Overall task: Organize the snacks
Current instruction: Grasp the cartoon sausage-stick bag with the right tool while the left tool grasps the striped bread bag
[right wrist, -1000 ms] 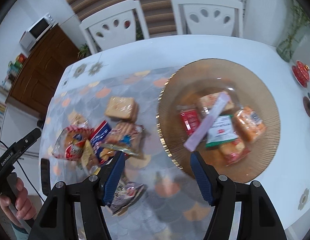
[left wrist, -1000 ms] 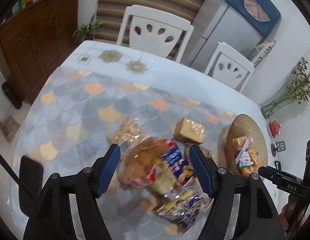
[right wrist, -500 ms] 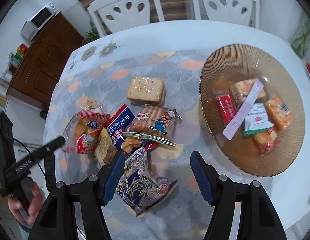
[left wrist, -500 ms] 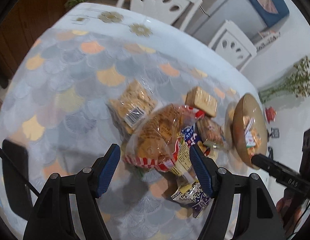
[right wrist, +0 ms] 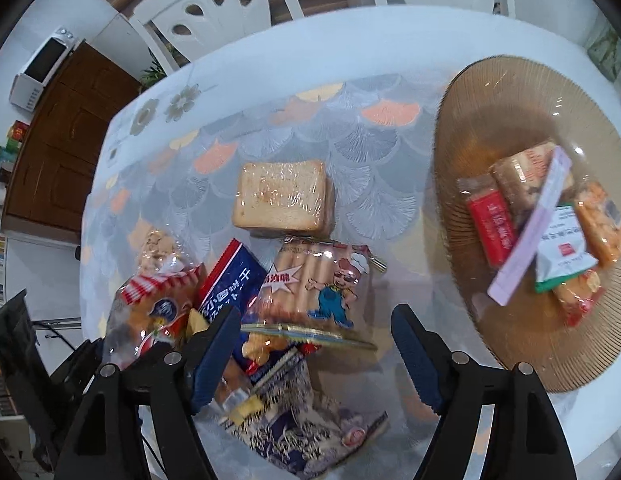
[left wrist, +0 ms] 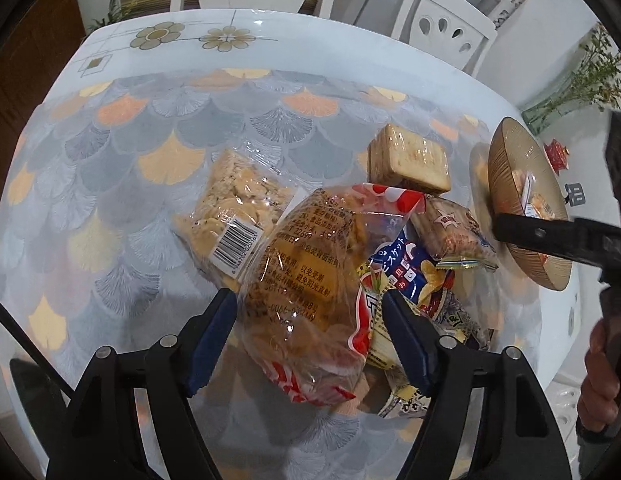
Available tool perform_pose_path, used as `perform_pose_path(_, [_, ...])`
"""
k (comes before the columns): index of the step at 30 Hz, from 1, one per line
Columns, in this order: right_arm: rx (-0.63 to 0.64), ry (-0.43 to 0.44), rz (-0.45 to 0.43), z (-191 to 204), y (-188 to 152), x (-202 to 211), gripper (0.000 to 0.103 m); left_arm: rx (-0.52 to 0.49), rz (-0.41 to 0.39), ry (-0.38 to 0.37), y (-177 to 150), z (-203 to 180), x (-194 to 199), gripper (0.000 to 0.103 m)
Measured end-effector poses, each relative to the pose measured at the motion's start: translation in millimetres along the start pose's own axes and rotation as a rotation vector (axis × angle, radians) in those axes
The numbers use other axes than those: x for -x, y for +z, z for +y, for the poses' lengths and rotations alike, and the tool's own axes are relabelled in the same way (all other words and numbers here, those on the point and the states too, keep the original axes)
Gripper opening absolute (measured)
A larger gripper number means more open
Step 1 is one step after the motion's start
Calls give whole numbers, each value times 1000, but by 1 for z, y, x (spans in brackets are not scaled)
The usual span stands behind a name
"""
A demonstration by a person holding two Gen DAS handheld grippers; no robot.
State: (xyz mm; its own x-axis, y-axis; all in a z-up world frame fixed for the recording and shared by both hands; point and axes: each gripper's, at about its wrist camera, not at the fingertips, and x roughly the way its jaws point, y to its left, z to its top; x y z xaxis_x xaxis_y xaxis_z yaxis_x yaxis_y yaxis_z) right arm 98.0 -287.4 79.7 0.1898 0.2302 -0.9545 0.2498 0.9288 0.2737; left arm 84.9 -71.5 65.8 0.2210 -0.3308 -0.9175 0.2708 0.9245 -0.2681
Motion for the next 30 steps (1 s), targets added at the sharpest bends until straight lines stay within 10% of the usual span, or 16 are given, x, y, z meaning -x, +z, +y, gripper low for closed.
perform_pose_path(21, [12, -82, 95, 14, 21, -69, 77, 6, -59, -23, -3, 6, 2, 53])
perform_pose_path(30, [37, -64, 23, 11, 4, -42, 56, 4, -99, -19, -6, 2, 19, 52])
